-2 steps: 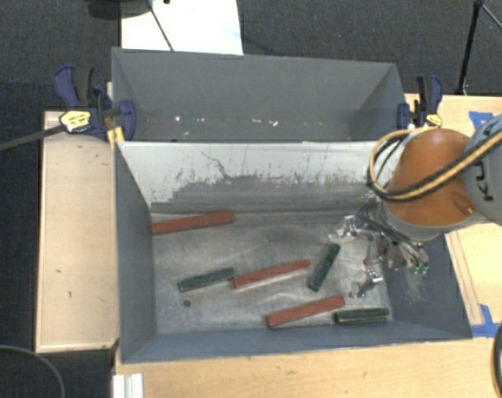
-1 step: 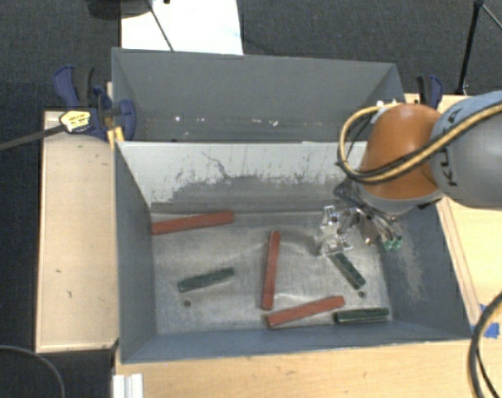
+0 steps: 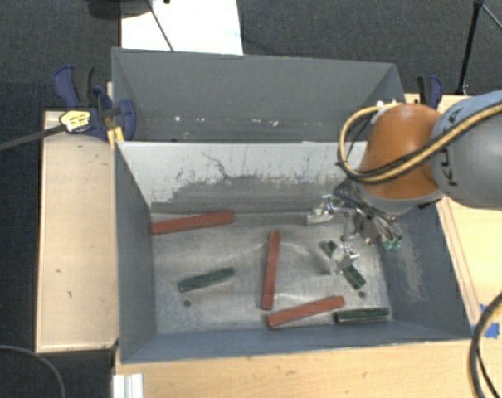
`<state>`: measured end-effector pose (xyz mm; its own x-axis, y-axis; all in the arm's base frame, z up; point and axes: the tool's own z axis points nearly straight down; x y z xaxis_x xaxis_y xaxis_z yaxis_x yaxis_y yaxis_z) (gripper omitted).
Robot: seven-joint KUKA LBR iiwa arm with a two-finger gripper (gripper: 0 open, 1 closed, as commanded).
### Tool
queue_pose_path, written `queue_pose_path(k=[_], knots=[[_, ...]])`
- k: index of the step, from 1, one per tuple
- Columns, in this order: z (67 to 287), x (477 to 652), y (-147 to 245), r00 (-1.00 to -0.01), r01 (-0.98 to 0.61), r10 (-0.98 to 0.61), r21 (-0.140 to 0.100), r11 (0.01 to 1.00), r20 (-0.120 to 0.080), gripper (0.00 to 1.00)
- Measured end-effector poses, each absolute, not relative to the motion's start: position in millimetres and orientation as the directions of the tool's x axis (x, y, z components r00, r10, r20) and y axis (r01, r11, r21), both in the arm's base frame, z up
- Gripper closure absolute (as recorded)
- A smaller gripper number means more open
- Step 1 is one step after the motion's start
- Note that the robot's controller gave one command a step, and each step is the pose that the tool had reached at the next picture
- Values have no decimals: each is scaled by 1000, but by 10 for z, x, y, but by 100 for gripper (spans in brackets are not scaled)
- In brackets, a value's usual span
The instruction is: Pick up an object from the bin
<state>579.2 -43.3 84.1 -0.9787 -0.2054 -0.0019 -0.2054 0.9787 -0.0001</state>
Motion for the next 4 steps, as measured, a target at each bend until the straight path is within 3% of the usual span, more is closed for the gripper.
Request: queue_pose_path(k=[1, 2, 3, 4], knots=[[841, 5792, -433, -978, -207, -207, 0, 978, -2, 0], [757, 5600, -1040, -983, -181, -181, -5, 983, -14, 100], [756, 5600, -1040, -983, -182, -182, -5, 983, -14, 100], [2161, 5393, -905, -982, -188, -188, -1, 982, -4, 100]])
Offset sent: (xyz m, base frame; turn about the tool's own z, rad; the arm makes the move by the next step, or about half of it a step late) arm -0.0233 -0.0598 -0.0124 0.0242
